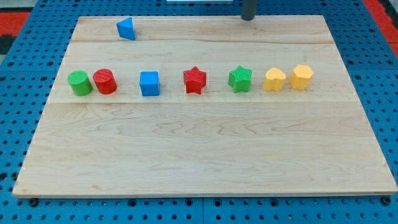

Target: Move the blue triangle in between the red circle and the blue cube

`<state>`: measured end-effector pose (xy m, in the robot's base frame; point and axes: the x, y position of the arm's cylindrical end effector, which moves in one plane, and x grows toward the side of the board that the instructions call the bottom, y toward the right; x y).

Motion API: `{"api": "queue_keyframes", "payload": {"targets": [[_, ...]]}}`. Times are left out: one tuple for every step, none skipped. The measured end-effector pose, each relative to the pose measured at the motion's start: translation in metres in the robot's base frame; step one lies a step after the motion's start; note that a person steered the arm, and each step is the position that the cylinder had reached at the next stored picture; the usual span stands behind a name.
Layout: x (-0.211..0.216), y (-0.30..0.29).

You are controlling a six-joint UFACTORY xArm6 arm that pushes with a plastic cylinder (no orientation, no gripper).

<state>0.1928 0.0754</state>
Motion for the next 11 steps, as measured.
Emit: {"api": "queue_keyframes", "payload": {"targets": [[0.014, -0.110], [0.015, -0.203], [0.033, -0.241], [0.083, -0.247], [0.122, -0.260], [0.084, -0.261], [0.081, -0.293], [0.101, -0.315], [0.153, -0.291], [0.167, -0.287], [0.156, -0.264]]}}
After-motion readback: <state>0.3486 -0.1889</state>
